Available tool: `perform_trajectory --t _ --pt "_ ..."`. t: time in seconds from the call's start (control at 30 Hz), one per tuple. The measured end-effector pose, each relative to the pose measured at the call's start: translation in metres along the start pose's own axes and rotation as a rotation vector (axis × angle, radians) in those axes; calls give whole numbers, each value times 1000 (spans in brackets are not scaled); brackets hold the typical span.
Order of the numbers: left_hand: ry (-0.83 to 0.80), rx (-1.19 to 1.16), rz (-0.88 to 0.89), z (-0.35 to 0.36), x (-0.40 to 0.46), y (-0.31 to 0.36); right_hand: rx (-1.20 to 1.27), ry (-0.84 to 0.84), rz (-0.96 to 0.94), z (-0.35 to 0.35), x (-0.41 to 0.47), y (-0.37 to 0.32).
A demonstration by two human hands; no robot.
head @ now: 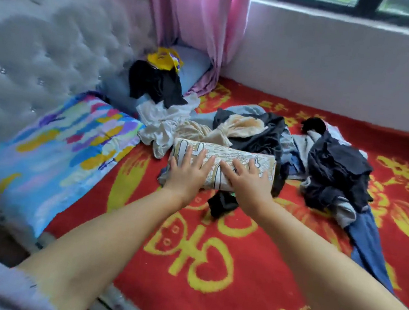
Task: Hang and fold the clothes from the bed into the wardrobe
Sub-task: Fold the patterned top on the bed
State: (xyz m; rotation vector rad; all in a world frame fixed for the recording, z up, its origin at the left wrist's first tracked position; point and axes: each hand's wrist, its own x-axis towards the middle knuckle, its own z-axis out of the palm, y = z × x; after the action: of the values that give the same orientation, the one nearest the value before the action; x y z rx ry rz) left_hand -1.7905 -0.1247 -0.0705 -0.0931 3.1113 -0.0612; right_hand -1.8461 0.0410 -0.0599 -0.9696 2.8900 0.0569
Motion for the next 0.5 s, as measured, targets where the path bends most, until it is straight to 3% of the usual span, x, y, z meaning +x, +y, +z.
perform_trajectory --t 0.23,0.5 --pt "-26 -58 -432 -39 -164 -98 -113 78 -419 -42 -13 -161" --pt "-56 -56 -871 -43 -422 -201 -135 70 -847 -52 -98 -416"
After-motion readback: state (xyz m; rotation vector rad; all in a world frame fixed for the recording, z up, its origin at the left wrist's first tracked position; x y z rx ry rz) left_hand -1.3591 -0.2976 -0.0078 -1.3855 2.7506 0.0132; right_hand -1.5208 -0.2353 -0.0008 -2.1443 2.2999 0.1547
